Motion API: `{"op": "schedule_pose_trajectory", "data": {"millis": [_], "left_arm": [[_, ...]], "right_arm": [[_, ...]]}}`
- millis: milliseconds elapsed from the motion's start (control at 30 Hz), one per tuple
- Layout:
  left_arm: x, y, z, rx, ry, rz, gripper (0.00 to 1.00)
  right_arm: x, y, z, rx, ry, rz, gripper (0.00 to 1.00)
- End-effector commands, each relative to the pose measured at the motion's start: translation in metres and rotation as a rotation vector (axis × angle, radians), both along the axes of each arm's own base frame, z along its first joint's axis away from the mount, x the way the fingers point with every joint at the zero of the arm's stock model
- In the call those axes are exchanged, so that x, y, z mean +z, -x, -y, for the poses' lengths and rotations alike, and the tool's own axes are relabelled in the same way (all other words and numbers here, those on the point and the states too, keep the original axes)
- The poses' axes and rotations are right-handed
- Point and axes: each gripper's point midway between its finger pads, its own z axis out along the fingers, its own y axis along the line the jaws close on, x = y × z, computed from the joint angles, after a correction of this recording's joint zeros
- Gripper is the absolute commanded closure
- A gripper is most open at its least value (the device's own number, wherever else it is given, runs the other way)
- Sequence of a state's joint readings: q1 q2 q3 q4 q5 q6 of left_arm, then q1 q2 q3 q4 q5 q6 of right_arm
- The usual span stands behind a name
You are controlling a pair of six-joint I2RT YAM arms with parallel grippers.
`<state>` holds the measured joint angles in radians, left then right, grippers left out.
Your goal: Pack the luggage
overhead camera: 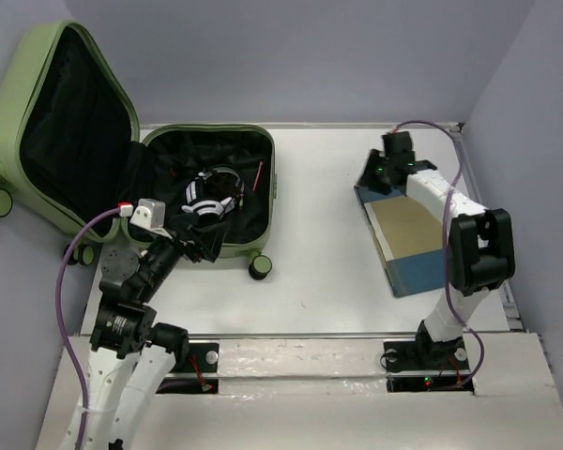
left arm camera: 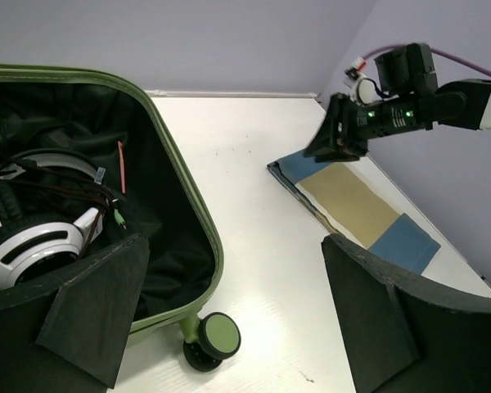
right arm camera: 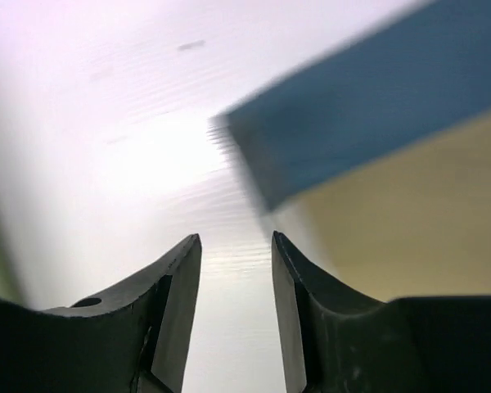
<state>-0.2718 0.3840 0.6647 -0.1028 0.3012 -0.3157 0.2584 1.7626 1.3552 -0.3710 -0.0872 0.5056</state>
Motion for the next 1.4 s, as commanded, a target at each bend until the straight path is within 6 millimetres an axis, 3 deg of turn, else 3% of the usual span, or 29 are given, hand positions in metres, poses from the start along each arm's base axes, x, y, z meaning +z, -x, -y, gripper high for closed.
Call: {"op": "schedule_pose_trajectory", "data": {"millis": [0,33,100,167,200,300,367,467,567,667,700,733,767,800,833,867,900,933,967,1000,1033,1067,1100,1133,1233,1367], "left_arm": [[0.026,0.004,0.001,-0.01,0.021,0.072,0.01],[0.026,0.004,0.001,-0.01,0.021,0.072,0.01],[0.023,0.002,0.002,-0.013,0.016,0.063,0.01],[0.023,0.001,0.003,-0.019,0.015,0.06,0.01],[0.022,0.0,0.004,-0.022,0.015,0.056,0.01],[0.018,-0.004,0.008,-0.036,0.014,0.037,0.01],[0.016,-0.005,0.011,-0.053,0.015,0.026,0.01],[0.011,-0.007,0.017,-0.082,0.019,0.004,0.01],[0.007,-0.008,0.022,-0.109,0.021,-0.014,0.01],[0.004,-0.008,0.028,-0.147,0.025,-0.032,0.01],[0.003,-0.008,0.029,-0.153,0.026,-0.038,0.01],[0.006,-0.01,0.031,-0.161,0.031,-0.027,0.01],[0.006,-0.01,0.032,-0.163,0.035,-0.029,0.01],[0.007,-0.009,0.032,-0.167,0.037,-0.026,0.01],[0.008,-0.009,0.032,-0.168,0.039,-0.022,0.01],[0.009,-0.008,0.032,-0.168,0.043,-0.02,0.01],[0.013,-0.008,0.033,-0.171,0.046,-0.012,0.01],[0.015,-0.006,0.034,-0.184,0.049,-0.008,0.01],[0.018,-0.005,0.036,-0.196,0.05,-0.003,0.01],[0.024,-0.002,0.04,-0.222,0.062,0.001,0.01],[0.028,-0.001,0.042,-0.236,0.075,0.008,0.01],[0.032,0.001,0.044,-0.253,0.089,0.011,0.01],[0.039,0.004,0.048,-0.28,0.105,0.031,0.01],[0.043,0.007,0.051,-0.295,0.133,0.025,0.01],[0.05,0.009,0.057,-0.322,0.185,0.029,0.01],[0.044,0.007,0.072,-0.358,0.217,-0.005,0.01]], "right_arm": [[-0.029,-0.002,0.104,-0.221,0.26,-0.06,0.56],[-0.035,-0.005,0.119,-0.252,0.277,-0.089,0.57],[-0.061,-0.007,0.128,-0.245,0.315,-0.151,0.56],[-0.07,-0.015,0.124,-0.21,0.317,-0.179,0.56],[-0.085,-0.009,0.119,-0.181,0.307,-0.225,0.57],[-0.111,-0.007,0.083,-0.062,0.265,-0.29,0.72],[-0.124,-0.001,0.064,-0.011,0.271,-0.315,0.73],[-0.137,0.026,0.009,0.135,0.224,-0.334,0.74],[-0.13,0.045,-0.017,0.211,0.184,-0.293,0.74],[-0.11,0.058,-0.03,0.261,0.114,-0.233,0.73],[-0.082,0.055,-0.031,0.263,0.102,-0.163,0.72],[-0.069,0.055,-0.028,0.255,0.109,-0.133,0.64],[-0.04,0.053,-0.022,0.239,0.103,-0.063,0.57],[-0.027,0.05,-0.01,0.205,0.097,-0.035,0.44],[-0.015,0.049,0.0,0.175,0.087,-0.007,0.39],[-0.006,0.048,0.014,0.132,0.075,0.009,0.34],[-0.009,0.054,0.03,0.07,0.055,-0.009,0.28],[-0.007,0.056,0.049,0.011,0.042,-0.007,0.25],[0.005,0.053,0.087,-0.1,0.018,0.034,0.23],[-0.015,0.069,0.103,-0.165,-0.03,-0.017,0.22],[-0.005,0.071,0.121,-0.224,-0.06,0.035,0.2],[-0.008,0.077,0.139,-0.282,-0.074,0.04,0.18],[-0.012,0.083,0.174,-0.399,-0.082,0.044,0.15],[-0.025,0.096,0.197,-0.488,-0.031,0.025,0.13],[-0.031,0.119,0.247,-0.705,0.108,0.02,0.04],[-0.048,0.133,0.27,-0.817,0.16,-0.047,0.03]]}}
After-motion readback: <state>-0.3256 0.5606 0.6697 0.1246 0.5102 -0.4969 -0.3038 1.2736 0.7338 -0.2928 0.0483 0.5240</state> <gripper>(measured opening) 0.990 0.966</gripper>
